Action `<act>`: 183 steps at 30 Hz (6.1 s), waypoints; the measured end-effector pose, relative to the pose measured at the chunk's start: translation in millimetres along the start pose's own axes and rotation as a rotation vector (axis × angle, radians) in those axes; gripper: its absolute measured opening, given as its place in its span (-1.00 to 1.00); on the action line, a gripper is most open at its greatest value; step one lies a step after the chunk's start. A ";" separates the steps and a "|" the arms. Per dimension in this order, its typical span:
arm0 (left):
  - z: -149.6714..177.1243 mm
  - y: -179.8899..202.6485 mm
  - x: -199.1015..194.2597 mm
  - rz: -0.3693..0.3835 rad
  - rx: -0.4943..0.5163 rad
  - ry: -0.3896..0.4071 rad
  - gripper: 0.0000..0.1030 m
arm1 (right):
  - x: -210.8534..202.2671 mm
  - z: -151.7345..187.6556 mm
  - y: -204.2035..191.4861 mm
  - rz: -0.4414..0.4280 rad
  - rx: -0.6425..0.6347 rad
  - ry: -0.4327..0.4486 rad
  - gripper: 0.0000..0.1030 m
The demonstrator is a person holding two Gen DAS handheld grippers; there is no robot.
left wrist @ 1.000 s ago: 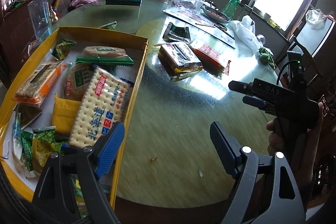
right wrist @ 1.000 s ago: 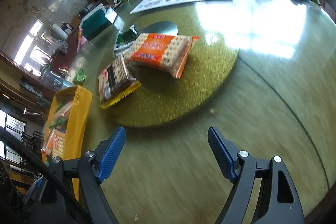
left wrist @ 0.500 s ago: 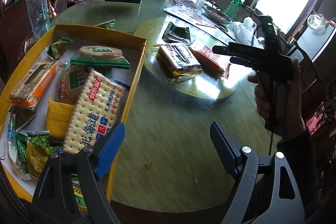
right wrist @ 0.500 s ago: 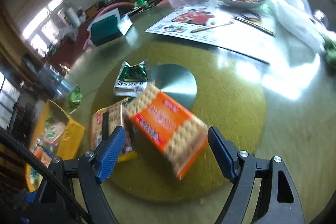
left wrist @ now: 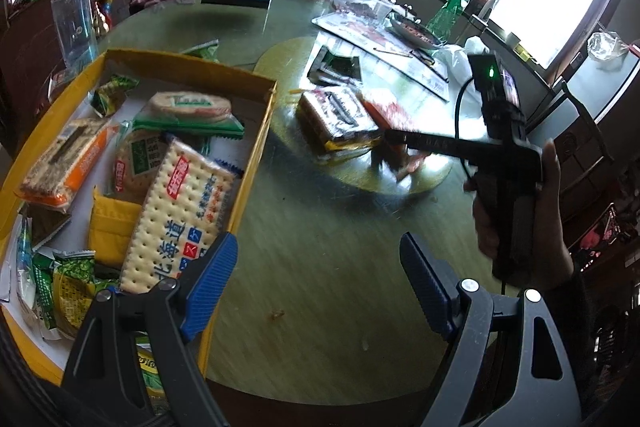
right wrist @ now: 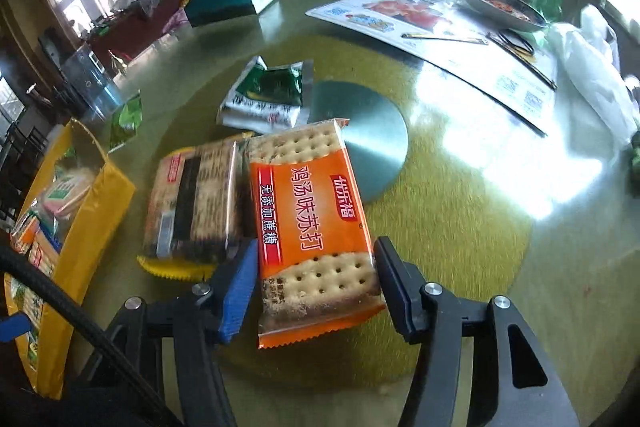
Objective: Organize snacks
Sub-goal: 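Grasp the dark-striped cracker pack with the left gripper while the right lifts the orange pack, then carry both held cracker packs over the yellow tray, then lower both cracker packs into the tray and open both grippers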
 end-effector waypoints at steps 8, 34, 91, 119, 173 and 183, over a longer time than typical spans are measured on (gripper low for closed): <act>-20.0 13.7 9.3 -0.008 0.035 0.009 0.62 | -34.7 54.3 3.3 0.044 0.182 -0.002 0.10; -96.9 34.7 136.3 -0.159 0.032 -0.162 0.62 | -90.3 139.8 3.3 0.033 0.371 0.180 0.11; 85.6 13.0 33.2 -0.123 0.250 -0.083 0.37 | -76.8 136.9 -23.4 0.263 0.211 0.134 0.08; 65.0 21.0 -18.9 0.053 0.144 0.002 0.35 | -98.2 127.4 -45.5 -0.087 0.379 0.270 0.07; 1.3 -186.1 -83.2 -0.117 -0.206 0.175 0.35 | -54.0 54.3 -247.2 -0.340 0.047 0.168 0.07; -0.8 -208.2 -57.9 -0.182 -0.209 0.139 0.35 | -22.6 46.5 -267.8 -0.290 -0.027 0.120 0.08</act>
Point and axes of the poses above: each gripper's, at about its wrist camera, not at the fingertips, and x roughly the way its jaws point, y to its right, z to its underside, the point moved 8 cm from there along x, roughly the way its jaws point, and after that the axes turned 4 degrees about -z, right-handed, at the moved point
